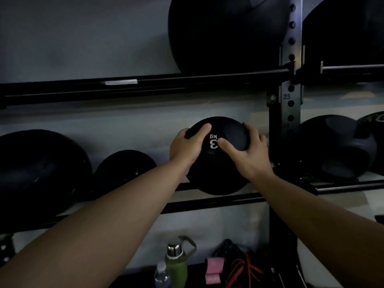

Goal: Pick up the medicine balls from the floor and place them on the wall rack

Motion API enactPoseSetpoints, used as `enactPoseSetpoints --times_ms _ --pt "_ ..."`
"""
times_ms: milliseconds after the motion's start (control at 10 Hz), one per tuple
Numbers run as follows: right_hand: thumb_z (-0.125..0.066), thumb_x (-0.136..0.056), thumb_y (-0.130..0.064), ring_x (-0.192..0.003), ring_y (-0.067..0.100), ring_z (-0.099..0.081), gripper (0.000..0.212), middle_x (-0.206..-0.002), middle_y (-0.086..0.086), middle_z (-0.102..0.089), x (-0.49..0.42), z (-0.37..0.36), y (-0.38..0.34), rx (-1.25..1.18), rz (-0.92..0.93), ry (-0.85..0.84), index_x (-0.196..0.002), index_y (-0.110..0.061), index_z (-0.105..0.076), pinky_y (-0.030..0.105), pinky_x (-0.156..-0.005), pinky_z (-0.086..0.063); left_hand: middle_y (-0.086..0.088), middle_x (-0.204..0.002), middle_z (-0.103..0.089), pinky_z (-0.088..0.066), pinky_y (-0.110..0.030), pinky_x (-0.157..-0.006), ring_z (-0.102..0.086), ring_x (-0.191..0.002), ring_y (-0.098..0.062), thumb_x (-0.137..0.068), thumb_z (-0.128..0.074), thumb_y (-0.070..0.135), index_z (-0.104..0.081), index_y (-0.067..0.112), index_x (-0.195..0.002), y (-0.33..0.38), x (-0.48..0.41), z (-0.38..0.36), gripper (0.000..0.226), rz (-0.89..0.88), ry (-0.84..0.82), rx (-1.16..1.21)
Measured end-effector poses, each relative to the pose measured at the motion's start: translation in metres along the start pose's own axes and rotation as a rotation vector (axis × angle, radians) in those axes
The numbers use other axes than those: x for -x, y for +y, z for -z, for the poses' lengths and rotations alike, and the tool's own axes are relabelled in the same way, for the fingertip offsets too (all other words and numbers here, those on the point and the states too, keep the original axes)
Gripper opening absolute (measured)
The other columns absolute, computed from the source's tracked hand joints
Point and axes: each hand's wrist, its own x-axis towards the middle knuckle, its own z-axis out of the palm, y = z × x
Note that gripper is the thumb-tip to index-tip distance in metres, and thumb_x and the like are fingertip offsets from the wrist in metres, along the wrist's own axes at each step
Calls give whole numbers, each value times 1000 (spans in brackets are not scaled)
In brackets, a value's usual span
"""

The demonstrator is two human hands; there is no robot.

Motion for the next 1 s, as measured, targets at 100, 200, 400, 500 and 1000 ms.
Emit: enactPoseSetpoints --times_ms 100,200,400,500,1000 --pt "-65 -57 -95 -143 37 -38 112 -153 7 -39 -24 -24 25 53 0 -12 -153 -44 -35 54 -116 -39 4 -109 -82 -62 -40 -90 -78 -103 -20 -58 -66 88 -78 31 -117 -31 -35 -8 83 23 -4 -16" --pt "-62 -60 -96 -146 40 -38 114 -157 11 -39 -39 -62 76 138 -72 -158 -157 -42 -33 53 -119 -36 -9 -136 -74 -53 -45 -110 -68 -128 -32 -76 -64 86 -68 25 -142 -97 -64 -22 90 74 -52 -118" --pt "-49 -59 -105 -139 41 -45 112 -149 10 -48 -63 -93 122 183 -82 -104 -153 -46 -37 54 -115 -40 -9 -137 -73 -53 -40 -105 -67 -129 -34 -76 -51 92 -67 24 -143 -139 -101 -39 97 54 12 -186" --pt "-49 -58 -106 -138 41 -45 111 -147 9 -48 -65 -91 121 174 -76 -93 -152 -47 -38 54 -115 -41 -8 -134 -75 -53 -38 -102 -68 -126 -32 -86 -58 85 -68 22 -141 -139 -101 -41 83 28 28 -166" --pt "-59 -91 -71 -117 24 -61 70 -140 8 -57 45 28 65 172 -133 -250 -146 -27 -50 40 -98 -52 -6 -157 -59 -49 -28 -94 -61 -139 -28 -90 -63 80 -50 24 -160 -87 50 15 91 86 -156 -277"
